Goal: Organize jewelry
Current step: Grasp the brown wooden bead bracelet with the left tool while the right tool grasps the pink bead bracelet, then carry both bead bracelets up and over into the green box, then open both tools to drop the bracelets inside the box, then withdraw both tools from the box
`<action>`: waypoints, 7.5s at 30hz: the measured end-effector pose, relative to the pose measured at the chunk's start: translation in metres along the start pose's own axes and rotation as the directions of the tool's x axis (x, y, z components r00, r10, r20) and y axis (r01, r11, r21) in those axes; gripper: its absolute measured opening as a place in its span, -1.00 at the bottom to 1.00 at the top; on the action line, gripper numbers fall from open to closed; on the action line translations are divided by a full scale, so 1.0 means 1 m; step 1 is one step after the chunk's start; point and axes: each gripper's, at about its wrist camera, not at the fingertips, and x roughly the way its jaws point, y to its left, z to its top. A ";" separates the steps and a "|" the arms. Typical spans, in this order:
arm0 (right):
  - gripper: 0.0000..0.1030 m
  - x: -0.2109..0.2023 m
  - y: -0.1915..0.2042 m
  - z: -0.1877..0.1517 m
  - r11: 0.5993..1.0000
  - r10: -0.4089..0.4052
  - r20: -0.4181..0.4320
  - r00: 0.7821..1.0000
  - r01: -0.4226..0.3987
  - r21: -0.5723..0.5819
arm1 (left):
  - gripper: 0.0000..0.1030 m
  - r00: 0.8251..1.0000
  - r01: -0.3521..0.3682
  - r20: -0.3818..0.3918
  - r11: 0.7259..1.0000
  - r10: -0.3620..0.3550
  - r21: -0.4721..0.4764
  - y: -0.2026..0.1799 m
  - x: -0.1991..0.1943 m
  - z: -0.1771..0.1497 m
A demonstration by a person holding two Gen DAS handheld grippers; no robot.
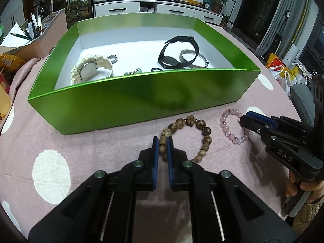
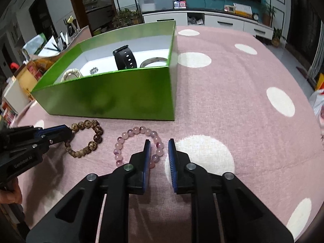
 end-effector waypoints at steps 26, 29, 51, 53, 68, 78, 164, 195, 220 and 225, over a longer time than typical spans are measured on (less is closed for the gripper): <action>-0.87 -0.066 0.028 0.018 0.991 0.019 0.163 0.987 0.003 -0.133 | -0.85 0.994 0.048 0.100 0.999 -0.047 -0.008 -0.001 -0.048 0.014; -0.86 -0.078 0.026 0.026 0.992 0.038 0.186 0.982 -0.015 -0.127 | -0.85 0.990 0.060 0.125 0.998 -0.059 -0.007 -0.001 -0.061 0.020; -0.86 -0.117 0.034 0.108 0.984 0.108 0.318 0.942 -0.055 -0.172 | -0.85 0.964 0.048 0.258 0.998 -0.057 0.040 0.006 -0.121 0.116; -0.86 -0.113 0.034 0.115 0.983 0.107 0.315 0.943 -0.054 -0.173 | -0.85 0.965 0.051 0.257 0.998 -0.059 0.034 0.008 -0.117 0.126; -0.86 -0.064 0.022 0.165 0.988 0.135 0.261 0.956 -0.110 -0.107 | -0.85 0.978 0.123 0.176 0.990 -0.109 -0.066 0.031 -0.062 0.174; -0.86 -0.029 0.018 0.178 0.990 0.132 0.212 0.968 -0.117 -0.082 | -0.85 0.989 0.111 0.115 0.987 -0.098 -0.116 0.041 -0.019 0.181; -0.66 0.064 0.010 0.166 0.999 -0.006 -0.022 1.000 0.005 -0.052 | -0.58 0.993 -0.119 -0.019 0.993 0.119 -0.015 0.045 0.049 0.162; 0.97 -0.022 0.033 0.151 0.985 -0.117 0.098 0.988 0.128 -0.117 | 0.96 0.968 -0.205 0.138 0.978 0.209 -0.046 0.036 -0.050 0.147; 0.97 -0.064 0.055 0.142 0.980 -0.157 0.091 0.983 0.166 -0.109 | 0.96 0.964 -0.250 0.065 0.961 0.259 -0.123 0.027 -0.100 0.133; 0.97 -0.061 0.055 0.140 0.984 -0.142 0.062 0.988 0.148 -0.103 | 0.96 0.961 -0.259 0.061 0.957 0.269 -0.130 0.027 -0.099 0.130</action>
